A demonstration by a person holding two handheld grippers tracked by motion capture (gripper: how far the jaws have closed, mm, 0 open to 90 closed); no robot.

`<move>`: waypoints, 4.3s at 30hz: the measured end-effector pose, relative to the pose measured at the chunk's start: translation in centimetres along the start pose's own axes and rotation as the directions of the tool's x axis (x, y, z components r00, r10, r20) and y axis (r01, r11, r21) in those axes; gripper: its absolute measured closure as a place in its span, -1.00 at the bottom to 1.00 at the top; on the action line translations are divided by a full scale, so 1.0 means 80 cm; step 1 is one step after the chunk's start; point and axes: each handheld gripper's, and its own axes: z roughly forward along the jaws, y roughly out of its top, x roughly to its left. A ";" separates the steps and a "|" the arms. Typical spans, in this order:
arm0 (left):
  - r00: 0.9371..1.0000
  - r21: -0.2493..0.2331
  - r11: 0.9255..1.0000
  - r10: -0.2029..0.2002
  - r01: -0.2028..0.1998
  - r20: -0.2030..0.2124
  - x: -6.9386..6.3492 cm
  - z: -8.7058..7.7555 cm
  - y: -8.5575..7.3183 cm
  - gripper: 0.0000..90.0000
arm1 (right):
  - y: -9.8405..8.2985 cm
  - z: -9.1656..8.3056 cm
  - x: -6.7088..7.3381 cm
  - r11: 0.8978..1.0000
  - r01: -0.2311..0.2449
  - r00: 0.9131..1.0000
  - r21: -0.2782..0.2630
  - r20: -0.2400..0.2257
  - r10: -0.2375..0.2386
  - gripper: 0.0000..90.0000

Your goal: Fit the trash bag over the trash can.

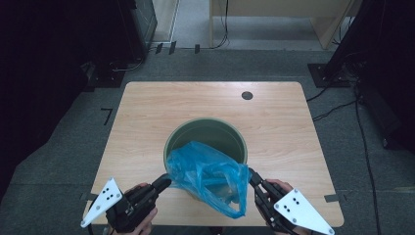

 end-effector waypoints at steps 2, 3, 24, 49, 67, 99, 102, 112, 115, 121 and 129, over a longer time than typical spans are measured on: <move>1.000 0.010 1.000 0.003 -0.004 0.006 -0.005 -0.004 -0.009 0.96 | -0.007 -0.009 0.003 1.000 0.009 1.000 0.010 -0.002 -0.009 1.00; 1.000 0.015 1.000 0.008 -0.008 0.003 -0.005 -0.005 -0.014 0.94 | -0.012 -0.013 0.004 1.000 0.009 1.000 0.013 -0.007 -0.009 1.00; 0.993 -0.039 0.997 -0.068 0.065 -0.099 0.036 0.003 -0.064 0.75 | -0.057 0.010 -0.016 0.995 -0.031 0.999 0.090 0.021 0.029 1.00; 0.993 -0.059 0.998 -0.037 0.030 -0.115 0.066 0.013 -0.068 -0.17 | -0.050 0.048 -0.031 0.997 -0.040 0.998 0.059 0.057 0.036 1.00; 0.991 -0.127 0.990 -0.071 0.056 -0.114 0.064 0.009 -0.035 0.00 | -0.021 0.063 -0.031 0.999 -0.043 0.997 -0.009 0.060 0.043 1.00; 0.930 -0.019 0.953 0.289 -0.301 -0.225 0.008 0.018 -0.035 -0.58 | -0.034 0.070 -0.030 0.994 -0.108 0.994 0.025 0.007 0.108 0.98; 0.909 -0.018 0.936 0.335 -0.350 -0.248 -0.003 0.023 -0.029 -0.58 | -0.035 0.070 -0.026 0.995 -0.099 0.995 0.027 0.004 0.099 0.98; 0.894 0.009 0.915 0.396 -0.403 -0.208 -0.015 0.048 -0.014 -0.03 | -0.030 0.071 -0.020 0.996 -0.083 0.996 0.024 -0.018 0.084 0.98; 0.898 0.017 0.920 0.385 -0.391 -0.215 -0.012 0.053 -0.010 0.47 | -0.031 0.071 -0.017 0.997 -0.067 0.997 0.028 -0.021 0.068 0.98; 0.942 -0.030 0.968 0.235 -0.249 -0.238 0.016 0.050 0.007 0.83 | -0.033 0.069 -0.020 0.999 -0.041 0.999 0.034 -0.007 0.041 0.98; 0.959 -0.111 0.989 0.069 -0.103 -0.274 0.066 0.040 0.033 0.91 | -0.036 0.069 -0.028 0.999 -0.019 0.999 0.048 0.035 0.018 1.00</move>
